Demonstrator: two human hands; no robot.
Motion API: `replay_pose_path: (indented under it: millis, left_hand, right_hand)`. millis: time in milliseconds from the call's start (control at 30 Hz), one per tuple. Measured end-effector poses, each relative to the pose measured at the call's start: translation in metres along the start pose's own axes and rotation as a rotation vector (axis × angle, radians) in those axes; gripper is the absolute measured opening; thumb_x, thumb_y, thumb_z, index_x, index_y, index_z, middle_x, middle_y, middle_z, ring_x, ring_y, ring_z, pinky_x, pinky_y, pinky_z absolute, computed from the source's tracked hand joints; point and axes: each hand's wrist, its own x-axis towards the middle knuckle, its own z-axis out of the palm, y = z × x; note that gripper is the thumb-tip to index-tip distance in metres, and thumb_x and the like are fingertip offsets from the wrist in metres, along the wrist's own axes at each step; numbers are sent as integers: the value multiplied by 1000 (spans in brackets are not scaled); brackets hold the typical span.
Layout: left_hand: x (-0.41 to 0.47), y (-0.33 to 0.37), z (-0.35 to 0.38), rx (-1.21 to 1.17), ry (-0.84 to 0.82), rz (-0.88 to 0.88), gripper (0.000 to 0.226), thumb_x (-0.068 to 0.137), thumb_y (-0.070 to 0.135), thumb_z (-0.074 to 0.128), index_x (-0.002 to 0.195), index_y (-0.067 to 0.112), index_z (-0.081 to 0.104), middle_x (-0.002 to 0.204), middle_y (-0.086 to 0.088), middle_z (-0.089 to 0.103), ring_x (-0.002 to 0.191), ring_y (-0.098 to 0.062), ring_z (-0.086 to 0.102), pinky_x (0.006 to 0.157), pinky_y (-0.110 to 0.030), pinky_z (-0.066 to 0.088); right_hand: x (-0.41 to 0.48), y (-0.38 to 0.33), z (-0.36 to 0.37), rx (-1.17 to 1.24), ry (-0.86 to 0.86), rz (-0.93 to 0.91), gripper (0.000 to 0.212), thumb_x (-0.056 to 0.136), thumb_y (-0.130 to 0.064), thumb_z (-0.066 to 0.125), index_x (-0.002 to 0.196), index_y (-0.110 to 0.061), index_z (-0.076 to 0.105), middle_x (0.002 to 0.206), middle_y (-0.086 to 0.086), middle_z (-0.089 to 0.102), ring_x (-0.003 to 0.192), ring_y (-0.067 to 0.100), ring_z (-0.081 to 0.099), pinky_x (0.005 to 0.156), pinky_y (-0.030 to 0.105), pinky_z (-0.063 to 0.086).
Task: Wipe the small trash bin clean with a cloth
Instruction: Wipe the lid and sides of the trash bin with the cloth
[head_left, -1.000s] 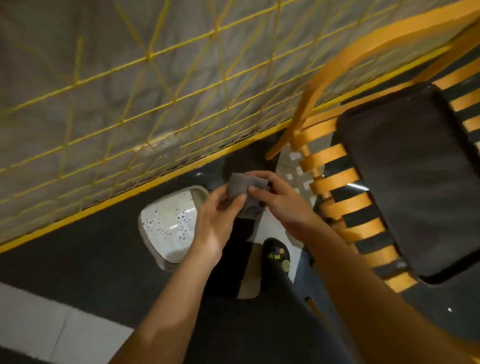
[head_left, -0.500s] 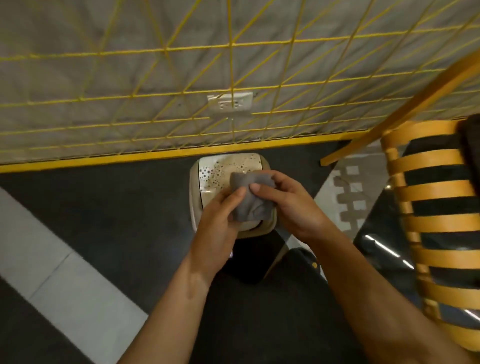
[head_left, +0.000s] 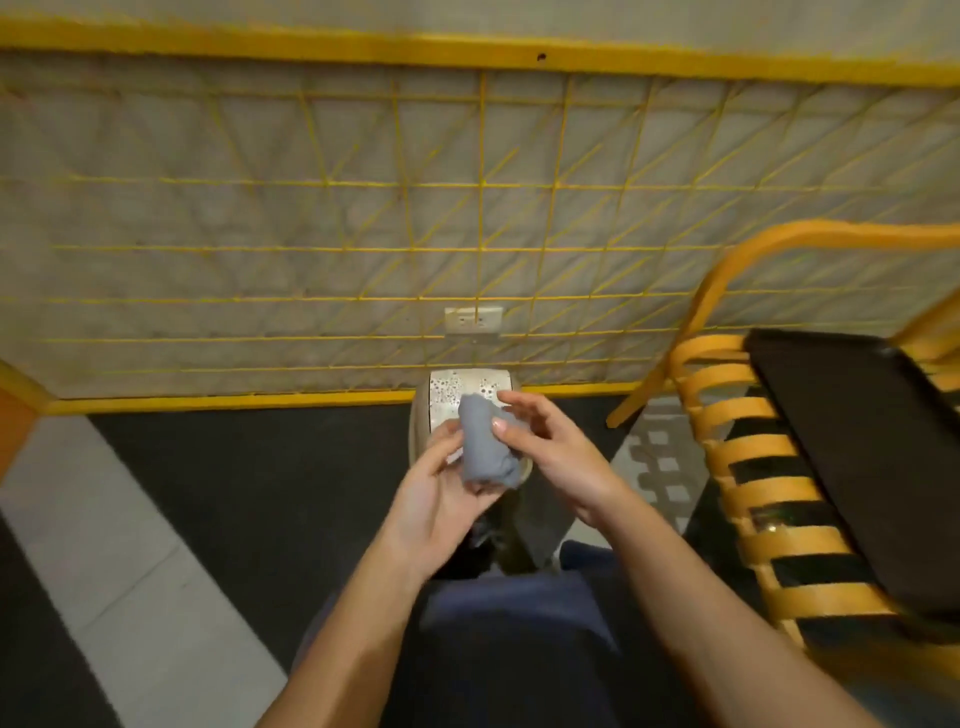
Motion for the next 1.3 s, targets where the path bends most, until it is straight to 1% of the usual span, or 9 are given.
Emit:
replay_pose_path:
  millis: [167, 267, 400, 567, 733, 833, 900, 1100, 1300]
  left_hand:
    - [-45, -7, 15, 69, 150, 161, 12, 94, 11, 43, 102, 18, 49, 107, -15, 57, 88, -25, 62, 54, -30, 57]
    - [-63, -5, 19, 47, 135, 200, 29, 93, 12, 46, 122, 13, 46, 109, -14, 59, 89, -22, 61, 56, -26, 56]
    - [-73, 2, 20, 12, 130, 158, 24, 88, 18, 52, 107, 3, 55, 84, -12, 73, 75, -19, 70, 59, -27, 58]
    - [-57, 12, 0, -6, 197, 107, 28, 87, 25, 51, 112, 12, 54, 106, -12, 64, 96, -23, 60, 83, -35, 46]
    - [-16, 26, -25, 127, 307, 109, 10, 90, 17, 51, 99, 13, 54, 99, -11, 64, 87, -20, 64, 56, -26, 57]
    - [17, 36, -41, 207, 384, 127, 18, 91, 16, 48, 108, 11, 52, 98, -11, 63, 88, -20, 62, 63, -30, 53]
    - [43, 40, -51, 339, 439, 170, 24, 92, 14, 45, 115, 9, 48, 99, -11, 62, 88, -20, 61, 67, -30, 49]
    - [115, 46, -85, 1099, 529, 298, 30, 84, 23, 64, 111, 25, 51, 118, -4, 54, 102, -16, 55, 86, -36, 51]
    - [171, 48, -96, 1399, 547, 579, 26, 79, 13, 67, 104, 13, 59, 117, -1, 42, 80, 3, 43, 71, 10, 28]
  right_hand:
    - [-44, -15, 11, -125, 56, -41, 12, 91, -26, 56, 102, -30, 59, 104, -4, 60, 94, 10, 55, 75, 21, 45]
    - [-62, -21, 15, -148, 49, -44, 11, 93, -28, 52, 102, -30, 58, 104, -7, 61, 97, 11, 58, 76, 21, 47]
    - [-71, -19, 12, -147, 90, -62, 10, 93, -26, 51, 98, -30, 60, 104, -3, 63, 93, 10, 60, 78, 23, 48]
    - [-54, 5, -7, -138, 175, -6, 12, 93, -25, 52, 96, -27, 64, 107, -4, 65, 97, 14, 62, 79, 25, 49]
    - [-10, 36, -22, -251, 265, 45, 14, 92, -22, 53, 99, -21, 65, 102, -3, 67, 99, 13, 61, 84, 26, 48]
    - [23, 52, -26, -387, 276, 53, 9, 91, -21, 55, 95, -25, 62, 98, -7, 65, 95, 8, 59, 72, 14, 44]
    - [47, 62, -29, -514, 270, 40, 9, 89, -20, 57, 97, -25, 61, 100, -5, 62, 95, 10, 58, 72, 15, 42]
    - [123, 90, -40, -986, 143, -80, 45, 86, -31, 61, 128, -20, 48, 129, 2, 51, 124, 21, 40, 104, 37, 33]
    - [184, 121, -43, -1253, 19, -140, 72, 84, -50, 56, 143, -28, 22, 155, 0, 18, 140, 24, 9, 112, 46, 8]
